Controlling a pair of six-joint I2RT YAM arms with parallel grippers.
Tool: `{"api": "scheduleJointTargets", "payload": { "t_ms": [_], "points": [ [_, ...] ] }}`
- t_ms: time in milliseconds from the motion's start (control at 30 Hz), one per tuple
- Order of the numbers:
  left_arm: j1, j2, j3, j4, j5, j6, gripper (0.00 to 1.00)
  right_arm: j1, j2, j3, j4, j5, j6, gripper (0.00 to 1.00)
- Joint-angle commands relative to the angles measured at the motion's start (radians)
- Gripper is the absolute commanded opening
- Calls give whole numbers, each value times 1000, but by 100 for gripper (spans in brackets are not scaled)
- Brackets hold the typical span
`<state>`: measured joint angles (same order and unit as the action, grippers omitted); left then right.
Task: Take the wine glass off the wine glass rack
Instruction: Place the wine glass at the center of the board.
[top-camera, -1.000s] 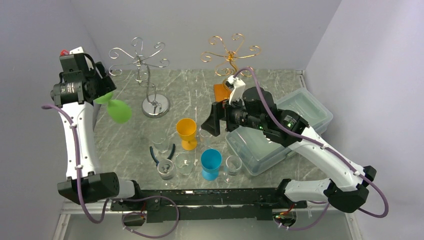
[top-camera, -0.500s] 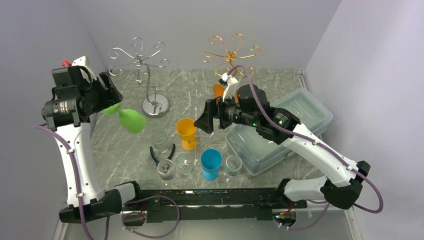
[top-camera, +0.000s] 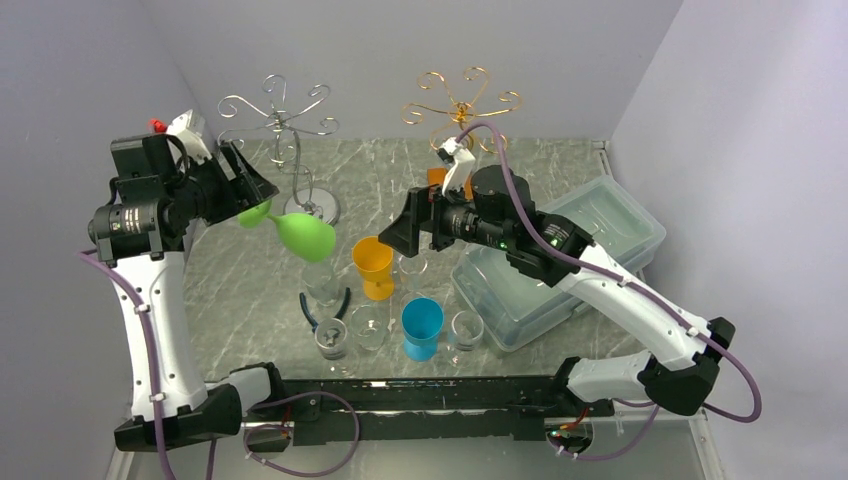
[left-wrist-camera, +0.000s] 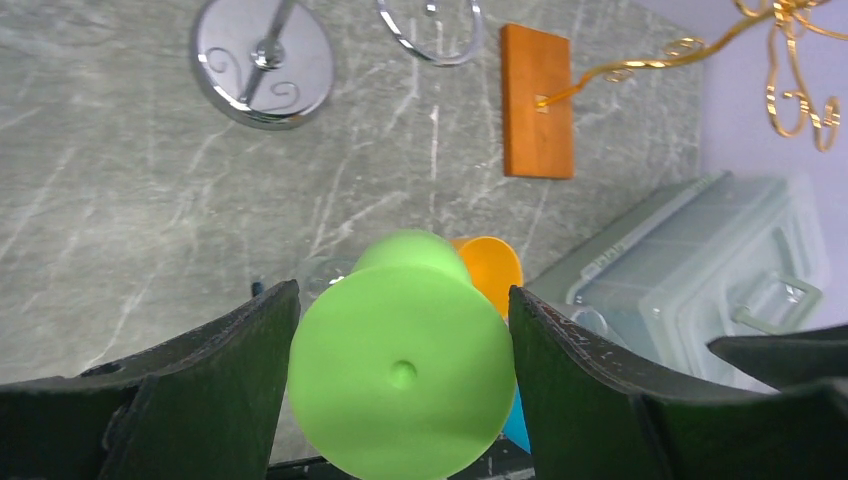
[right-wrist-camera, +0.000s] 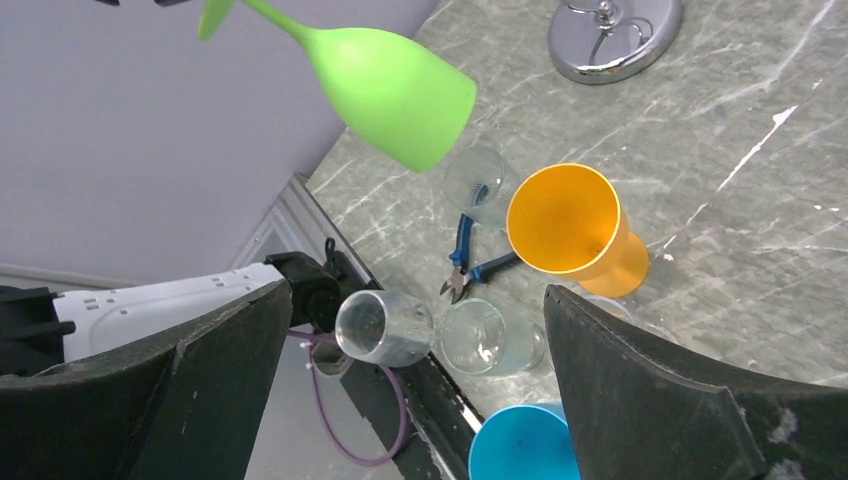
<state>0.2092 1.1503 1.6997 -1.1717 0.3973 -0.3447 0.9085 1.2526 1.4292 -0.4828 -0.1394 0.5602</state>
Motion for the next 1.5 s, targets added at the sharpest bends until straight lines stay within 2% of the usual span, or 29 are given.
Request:
{"api": "scheduleJointTargets", "payload": {
  "t_ms": [0, 333, 567, 967, 1467],
  "points": [
    [-31, 17, 29, 70, 142, -42, 45, -1, 9, 0, 78, 14, 35, 100],
    [-60, 42, -25, 210, 379, -176, 45, -74, -20, -74, 191, -78, 120, 100],
    [-69, 75, -60, 326, 523, -295, 44, -143, -99, -179, 298, -142, 205, 100],
    [-76, 77, -139, 514, 619, -461, 44, -198, -155, -287, 465, -212, 319, 97],
    [-81, 51, -234, 692, 640, -617, 43, -201, -92, -358, 757, -281, 537, 76]
  ]
}}
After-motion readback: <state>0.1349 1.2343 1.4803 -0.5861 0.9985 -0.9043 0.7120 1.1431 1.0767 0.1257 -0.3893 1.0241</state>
